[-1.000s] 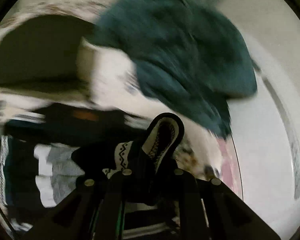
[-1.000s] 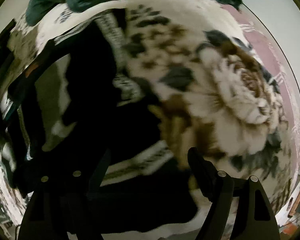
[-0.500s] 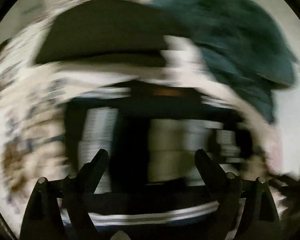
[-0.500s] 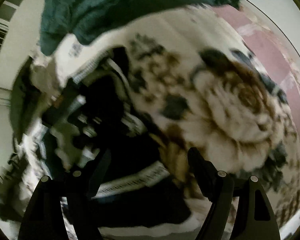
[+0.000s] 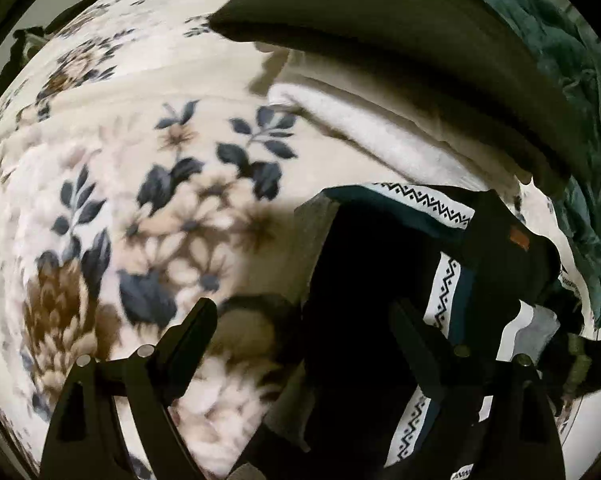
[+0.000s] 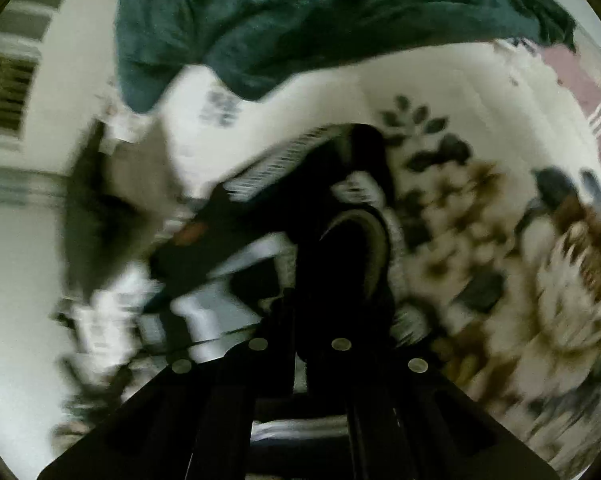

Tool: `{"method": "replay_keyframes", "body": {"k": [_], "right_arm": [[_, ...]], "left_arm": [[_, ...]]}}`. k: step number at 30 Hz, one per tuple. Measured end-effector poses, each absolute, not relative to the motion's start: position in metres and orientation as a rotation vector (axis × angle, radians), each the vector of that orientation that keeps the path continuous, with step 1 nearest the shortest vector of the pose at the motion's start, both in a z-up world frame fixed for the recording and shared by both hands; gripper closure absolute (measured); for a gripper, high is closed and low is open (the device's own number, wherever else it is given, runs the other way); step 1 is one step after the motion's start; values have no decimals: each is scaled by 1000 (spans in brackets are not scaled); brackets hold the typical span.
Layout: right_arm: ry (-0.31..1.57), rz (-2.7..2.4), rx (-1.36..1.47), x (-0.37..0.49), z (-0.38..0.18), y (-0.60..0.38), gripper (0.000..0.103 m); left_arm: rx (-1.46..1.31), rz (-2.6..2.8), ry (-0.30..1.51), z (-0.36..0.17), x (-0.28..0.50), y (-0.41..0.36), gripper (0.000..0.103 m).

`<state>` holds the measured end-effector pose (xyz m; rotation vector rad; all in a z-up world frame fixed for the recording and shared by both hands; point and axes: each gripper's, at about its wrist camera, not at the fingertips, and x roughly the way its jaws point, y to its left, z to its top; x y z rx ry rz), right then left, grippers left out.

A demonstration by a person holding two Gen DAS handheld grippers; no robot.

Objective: Fold small clothes

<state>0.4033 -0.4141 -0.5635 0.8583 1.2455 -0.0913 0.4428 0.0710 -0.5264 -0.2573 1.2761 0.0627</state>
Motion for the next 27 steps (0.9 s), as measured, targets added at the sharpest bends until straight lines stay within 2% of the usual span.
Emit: {"method": "replay_keyframes", "body": {"k": [3, 6, 9, 11, 13, 17, 21, 23, 24, 25, 26, 27], "right_arm": [[1189, -78, 981, 396, -540, -427, 100], [1194, -168, 1001, 400, -547, -452, 99], [1364, -345, 768, 418, -583, -465, 85], [1372, -385, 729, 412, -586, -461, 80], [1329, -331, 762, 402, -576, -443, 62], [1332, -160, 776, 397, -569, -382, 60], [1407, 75, 595, 441, -574, -300, 60], [1432, 191, 381, 475, -579, -248, 60], [1434, 241, 267, 494, -582, -220, 59], [1455, 296, 182, 508, -588, -197, 53], [1475, 337, 119, 519, -594, -179, 49], [1487, 367, 50, 528, -601, -161, 47]], "left_arm": [[-238, 52, 1288, -530, 452, 69, 15], [-224, 50, 1293, -531, 458, 69, 15], [-218, 53, 1303, -529, 458, 72, 15], [-244, 55, 1310, -523, 445, 75, 15], [-290, 63, 1310, -517, 426, 77, 15], [-493, 94, 1360, -521, 372, 77, 15], [-683, 101, 1397, -546, 345, 68, 16], [-709, 91, 1373, -555, 342, 59, 31], [-705, 82, 1367, -557, 346, 53, 53], [-693, 70, 1362, -560, 349, 48, 73], [-671, 68, 1357, -560, 353, 44, 76], [-666, 58, 1338, -560, 356, 42, 87]]}}
